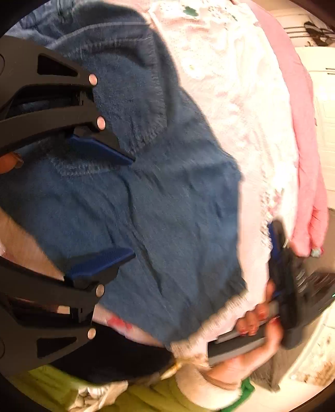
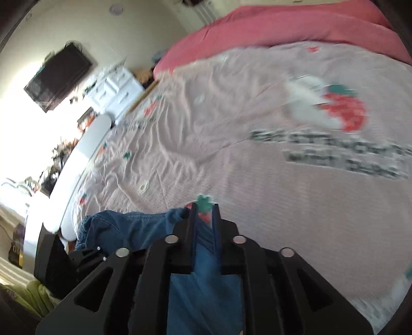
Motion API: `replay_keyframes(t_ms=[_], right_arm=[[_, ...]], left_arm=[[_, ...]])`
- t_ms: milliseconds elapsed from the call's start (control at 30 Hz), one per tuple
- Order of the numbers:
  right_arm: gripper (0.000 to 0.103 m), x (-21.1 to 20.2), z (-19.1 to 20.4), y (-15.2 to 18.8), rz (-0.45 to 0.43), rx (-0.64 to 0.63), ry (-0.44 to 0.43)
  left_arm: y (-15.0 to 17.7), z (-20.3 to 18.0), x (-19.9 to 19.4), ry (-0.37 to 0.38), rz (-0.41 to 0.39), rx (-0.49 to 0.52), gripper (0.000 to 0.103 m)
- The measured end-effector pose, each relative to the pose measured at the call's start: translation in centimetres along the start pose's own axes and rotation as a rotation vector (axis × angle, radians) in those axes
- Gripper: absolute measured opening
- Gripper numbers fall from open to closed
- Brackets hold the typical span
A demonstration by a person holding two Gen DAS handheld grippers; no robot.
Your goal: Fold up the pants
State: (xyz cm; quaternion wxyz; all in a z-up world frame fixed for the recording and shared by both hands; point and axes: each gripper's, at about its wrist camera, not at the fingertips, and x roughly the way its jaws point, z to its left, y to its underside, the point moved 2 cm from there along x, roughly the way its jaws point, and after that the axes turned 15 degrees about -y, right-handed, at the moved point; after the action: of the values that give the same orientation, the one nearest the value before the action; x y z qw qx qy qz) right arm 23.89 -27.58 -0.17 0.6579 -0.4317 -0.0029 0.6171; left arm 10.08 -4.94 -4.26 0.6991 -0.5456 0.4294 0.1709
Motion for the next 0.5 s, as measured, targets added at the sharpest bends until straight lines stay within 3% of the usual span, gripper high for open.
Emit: replay_keyframes(t_ms=[67, 133, 233, 367, 500], right_arm=[[0.043, -4.3, -1.1, 1.1, -0.054, -0.018, 0.098], [0.044, -8.3, -2.5, 2.8, -0.092, -0.005, 0.207], [0.051, -10.7, -4.6, 4.9, -0.11, 0.074, 0.216], [0.051, -10.8, -6.7, 6.5, -0.103, 0.173, 0.217], [0.051, -10.2, -8.4, 7.2, -0.106, 0.285, 0.178]], left_arm=[[-0.8, 0.1, -1.6, 0.027, -0.041, -0.013, 0.07], [-2.3, 0.0, -3.0, 0.062, -0.086, -0.02, 0.077], [-4.7, -0.1, -1.8, 0.054, -0.072, -0.022, 0.078], [-7.7, 0.1, 2.9, 0.013, 0.013, -0.066, 0.078], [-9.1, 0.6, 5.9, -0.037, 0.049, -0.111, 0.078]])
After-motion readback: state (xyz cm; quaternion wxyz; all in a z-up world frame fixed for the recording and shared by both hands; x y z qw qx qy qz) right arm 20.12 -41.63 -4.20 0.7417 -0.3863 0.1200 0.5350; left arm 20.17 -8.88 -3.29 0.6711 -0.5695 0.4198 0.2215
